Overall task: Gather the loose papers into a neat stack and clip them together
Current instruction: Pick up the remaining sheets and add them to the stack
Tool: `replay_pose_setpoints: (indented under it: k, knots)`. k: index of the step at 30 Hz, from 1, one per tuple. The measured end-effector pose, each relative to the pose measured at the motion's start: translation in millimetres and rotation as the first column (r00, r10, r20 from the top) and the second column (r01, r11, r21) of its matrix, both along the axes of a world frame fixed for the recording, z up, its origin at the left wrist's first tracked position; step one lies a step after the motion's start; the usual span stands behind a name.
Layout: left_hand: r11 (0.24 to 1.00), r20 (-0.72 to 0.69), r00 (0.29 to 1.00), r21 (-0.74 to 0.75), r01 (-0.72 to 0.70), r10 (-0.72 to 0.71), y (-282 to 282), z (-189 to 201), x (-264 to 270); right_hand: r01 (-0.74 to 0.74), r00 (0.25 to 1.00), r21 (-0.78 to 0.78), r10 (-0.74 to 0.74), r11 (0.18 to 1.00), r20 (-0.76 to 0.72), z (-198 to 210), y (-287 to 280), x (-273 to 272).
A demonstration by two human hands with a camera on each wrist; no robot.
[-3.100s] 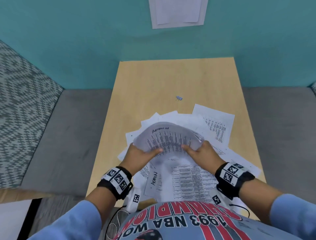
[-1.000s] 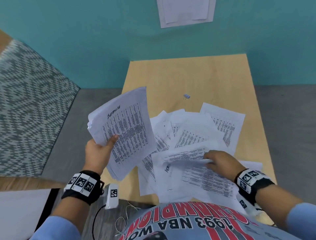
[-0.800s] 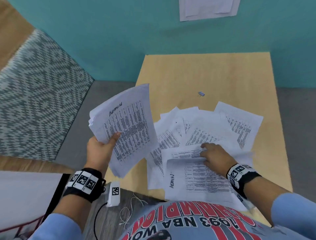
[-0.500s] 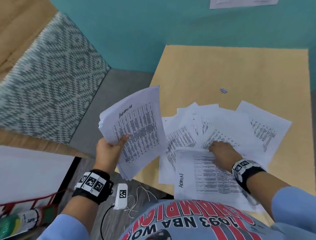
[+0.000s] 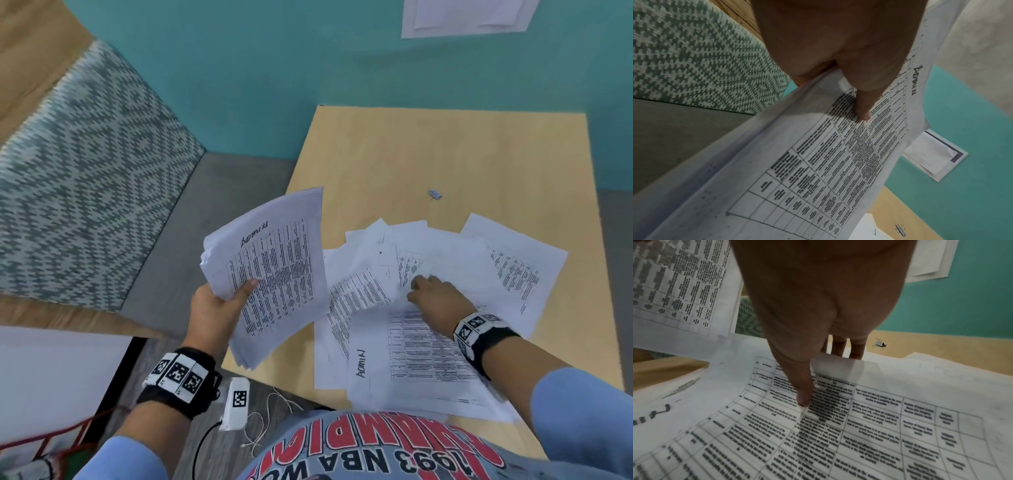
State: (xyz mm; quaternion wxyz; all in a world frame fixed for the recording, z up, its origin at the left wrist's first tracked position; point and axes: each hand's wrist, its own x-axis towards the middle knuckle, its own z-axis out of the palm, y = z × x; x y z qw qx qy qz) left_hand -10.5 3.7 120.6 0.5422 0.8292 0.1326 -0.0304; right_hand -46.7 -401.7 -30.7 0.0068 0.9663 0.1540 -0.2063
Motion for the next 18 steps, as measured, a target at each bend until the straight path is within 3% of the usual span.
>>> replay_pose_setpoints:
  k: [3,6,11,18]
  knots:
    - [1.000,-0.003,1.000,0.026,0.001,-0.001,-2,0,4,-0.122,0.992,-0.059,0.119,0.991,-0.043,-3,6,9]
    - [0.999,-0.004,1.000,0.038,0.007,-0.007,-2,0,3,-0.162,0.982,-0.131,0.146,0.978,-0.120,-9,8,14]
    - [0.998,-0.027,1.000,0.063,-0.002,0.004,6,-3,-1,-0.216,0.976,-0.155,0.215,0.964,-0.025,-9,7,12]
    - [0.997,-0.034,0.999,0.070,0.016,-0.013,0,-2,0,-0.130,0.986,0.044,0.134,0.991,-0.105,16,8,-11]
